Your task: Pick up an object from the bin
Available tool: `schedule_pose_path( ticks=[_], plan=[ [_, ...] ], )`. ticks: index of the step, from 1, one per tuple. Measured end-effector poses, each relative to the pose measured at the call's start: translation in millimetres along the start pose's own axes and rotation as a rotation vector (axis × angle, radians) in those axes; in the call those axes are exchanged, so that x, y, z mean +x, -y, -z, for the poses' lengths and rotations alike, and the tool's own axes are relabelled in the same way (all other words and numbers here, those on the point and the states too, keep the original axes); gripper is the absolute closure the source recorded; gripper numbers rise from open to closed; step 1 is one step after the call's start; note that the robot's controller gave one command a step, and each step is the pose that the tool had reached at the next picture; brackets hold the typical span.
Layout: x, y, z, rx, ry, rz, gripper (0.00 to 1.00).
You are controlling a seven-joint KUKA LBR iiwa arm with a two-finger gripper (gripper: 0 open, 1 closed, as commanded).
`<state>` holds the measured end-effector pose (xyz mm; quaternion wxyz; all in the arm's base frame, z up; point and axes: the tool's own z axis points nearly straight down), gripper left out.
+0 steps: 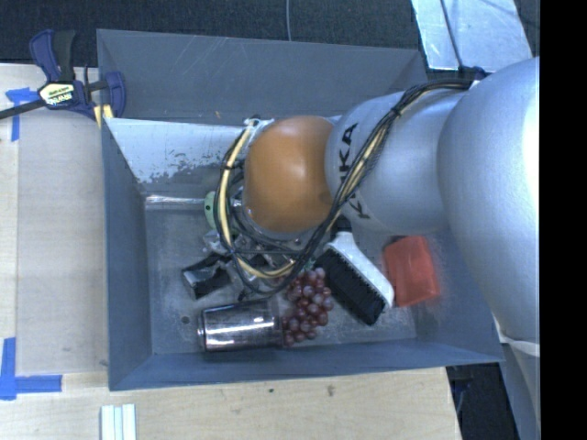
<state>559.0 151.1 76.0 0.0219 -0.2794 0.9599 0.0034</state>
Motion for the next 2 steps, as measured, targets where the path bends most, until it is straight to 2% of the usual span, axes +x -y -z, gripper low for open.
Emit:
schedule_pose_path(
  ticks=[1,2],
  plan=[
    [-3.2,2,33,-0.001,-0.006,0.003,1.0],
    [1.4,5,66,-0.001,-0.003,-0.011,1.0]
  ],
)
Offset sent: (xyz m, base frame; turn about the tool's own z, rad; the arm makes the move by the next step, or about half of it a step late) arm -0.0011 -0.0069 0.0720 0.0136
